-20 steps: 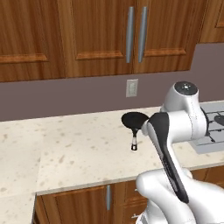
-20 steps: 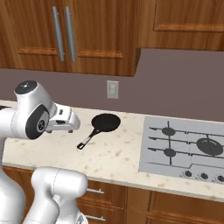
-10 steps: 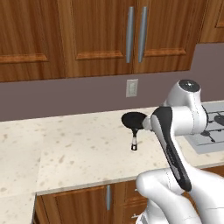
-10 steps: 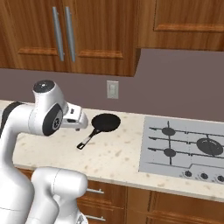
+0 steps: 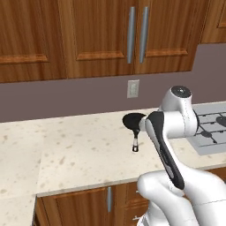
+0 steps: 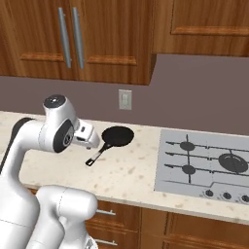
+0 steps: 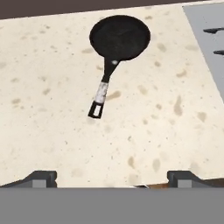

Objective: Place both pans onto different burners. Then place the sweet potato and the chicken drumstick on different pans.

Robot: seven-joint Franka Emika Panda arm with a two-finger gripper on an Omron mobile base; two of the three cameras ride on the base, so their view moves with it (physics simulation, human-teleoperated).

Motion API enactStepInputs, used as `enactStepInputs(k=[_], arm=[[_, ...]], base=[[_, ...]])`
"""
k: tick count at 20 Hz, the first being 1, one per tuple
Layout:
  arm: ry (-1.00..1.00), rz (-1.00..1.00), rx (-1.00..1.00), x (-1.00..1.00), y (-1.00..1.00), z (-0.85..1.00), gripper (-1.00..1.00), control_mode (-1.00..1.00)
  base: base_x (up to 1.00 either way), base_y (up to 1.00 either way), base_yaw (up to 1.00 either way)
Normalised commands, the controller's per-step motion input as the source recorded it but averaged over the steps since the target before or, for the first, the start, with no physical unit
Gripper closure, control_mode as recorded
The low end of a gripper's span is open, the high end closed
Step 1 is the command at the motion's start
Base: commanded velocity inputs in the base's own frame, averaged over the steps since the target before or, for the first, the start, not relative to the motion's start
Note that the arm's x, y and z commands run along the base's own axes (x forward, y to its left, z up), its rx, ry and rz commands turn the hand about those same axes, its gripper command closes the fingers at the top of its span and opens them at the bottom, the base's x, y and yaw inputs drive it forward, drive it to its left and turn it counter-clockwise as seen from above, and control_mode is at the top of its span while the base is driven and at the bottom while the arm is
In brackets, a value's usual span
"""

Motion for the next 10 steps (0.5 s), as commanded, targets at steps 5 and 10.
enactStepInputs(k=[5,10], arm=[[0.02,0.00,0.17,0.42,0.00,-0.02,-1.00,-1.00],[0.01,0.02,0.06,0.42,0.01,-0.06,-1.00,-1.00]], base=[[0.00,0.00,0.00],[0.00,0.00,0.00]])
